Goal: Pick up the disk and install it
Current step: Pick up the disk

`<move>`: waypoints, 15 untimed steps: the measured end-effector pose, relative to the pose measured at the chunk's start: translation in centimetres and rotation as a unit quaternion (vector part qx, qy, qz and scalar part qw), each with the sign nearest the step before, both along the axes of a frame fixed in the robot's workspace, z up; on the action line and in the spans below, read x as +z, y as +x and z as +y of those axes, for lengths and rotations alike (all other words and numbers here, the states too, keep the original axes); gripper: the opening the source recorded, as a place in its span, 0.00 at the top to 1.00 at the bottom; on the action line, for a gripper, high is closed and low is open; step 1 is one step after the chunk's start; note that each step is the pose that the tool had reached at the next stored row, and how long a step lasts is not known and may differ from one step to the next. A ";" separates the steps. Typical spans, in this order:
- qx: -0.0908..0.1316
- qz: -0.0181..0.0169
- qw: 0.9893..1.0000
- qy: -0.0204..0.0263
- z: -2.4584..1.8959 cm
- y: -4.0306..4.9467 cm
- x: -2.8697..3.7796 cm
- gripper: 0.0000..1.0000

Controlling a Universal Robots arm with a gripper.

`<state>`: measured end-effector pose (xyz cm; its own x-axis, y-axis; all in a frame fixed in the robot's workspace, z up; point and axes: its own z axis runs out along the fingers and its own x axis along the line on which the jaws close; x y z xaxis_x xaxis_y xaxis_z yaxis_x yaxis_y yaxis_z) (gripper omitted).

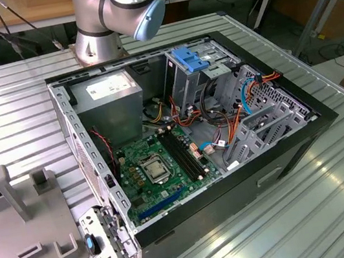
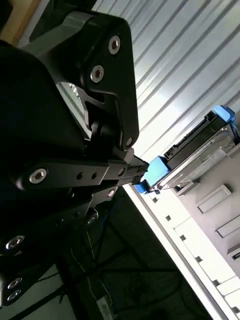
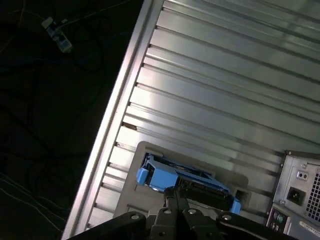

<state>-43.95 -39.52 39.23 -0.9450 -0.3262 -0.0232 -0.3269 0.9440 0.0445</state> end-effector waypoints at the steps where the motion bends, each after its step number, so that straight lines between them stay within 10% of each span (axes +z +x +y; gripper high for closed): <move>1: 0.012 0.000 1.000 0.000 0.00 0.00 0.00 0.89; 9: 0.064 0.000 0.998 0.000 0.00 0.00 0.00 0.89; 15: 0.122 0.000 0.993 0.000 0.00 0.00 0.00 0.89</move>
